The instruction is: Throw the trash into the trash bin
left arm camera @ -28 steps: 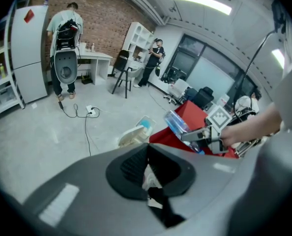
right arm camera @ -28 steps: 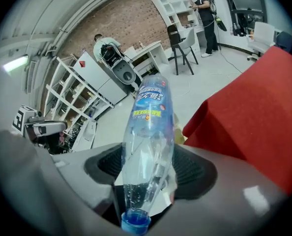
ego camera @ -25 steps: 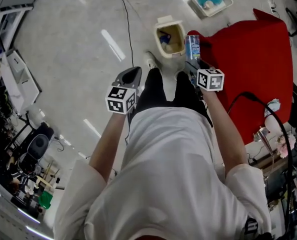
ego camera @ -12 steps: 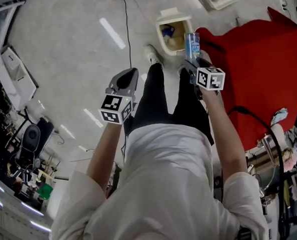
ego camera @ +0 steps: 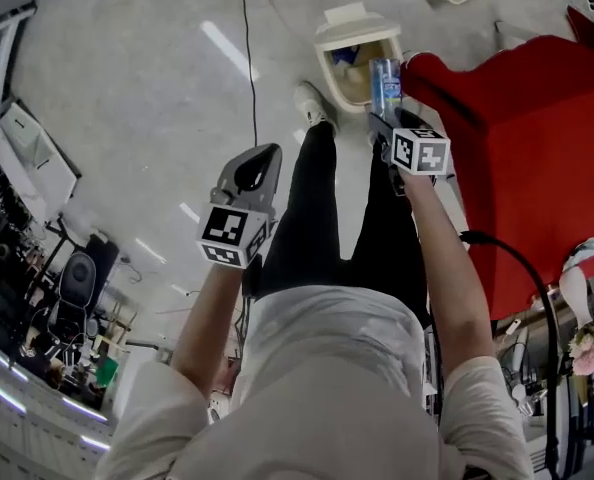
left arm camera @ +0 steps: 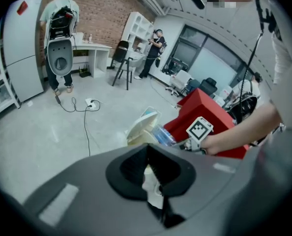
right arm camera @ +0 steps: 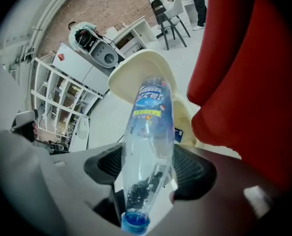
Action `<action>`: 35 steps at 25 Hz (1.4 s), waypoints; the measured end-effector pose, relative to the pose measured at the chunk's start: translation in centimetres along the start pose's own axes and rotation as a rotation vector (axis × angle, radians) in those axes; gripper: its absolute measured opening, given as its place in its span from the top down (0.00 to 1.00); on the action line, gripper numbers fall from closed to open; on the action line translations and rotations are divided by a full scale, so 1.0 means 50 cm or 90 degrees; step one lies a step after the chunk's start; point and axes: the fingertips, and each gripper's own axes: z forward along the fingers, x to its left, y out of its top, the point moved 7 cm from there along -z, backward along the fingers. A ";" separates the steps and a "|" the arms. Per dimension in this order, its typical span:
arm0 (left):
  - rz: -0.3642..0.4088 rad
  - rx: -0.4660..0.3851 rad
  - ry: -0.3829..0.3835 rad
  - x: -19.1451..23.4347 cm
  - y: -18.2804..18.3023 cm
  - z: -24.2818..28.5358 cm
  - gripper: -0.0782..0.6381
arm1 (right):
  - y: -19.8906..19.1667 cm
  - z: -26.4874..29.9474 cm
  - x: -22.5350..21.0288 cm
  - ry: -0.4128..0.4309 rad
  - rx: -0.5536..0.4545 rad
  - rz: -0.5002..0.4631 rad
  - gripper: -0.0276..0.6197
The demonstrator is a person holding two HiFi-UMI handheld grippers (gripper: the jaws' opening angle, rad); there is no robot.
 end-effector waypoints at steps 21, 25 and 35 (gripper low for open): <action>0.019 0.066 -0.042 0.020 -0.109 0.200 0.89 | -0.010 0.237 -0.117 -0.012 0.049 -0.003 0.48; 0.019 0.066 -0.044 0.010 -0.119 0.213 0.88 | -0.021 0.240 -0.139 -0.015 0.042 0.002 0.46; 0.009 0.061 -0.044 0.005 -0.139 0.197 0.88 | -0.050 0.219 -0.109 -0.008 0.043 -0.014 0.46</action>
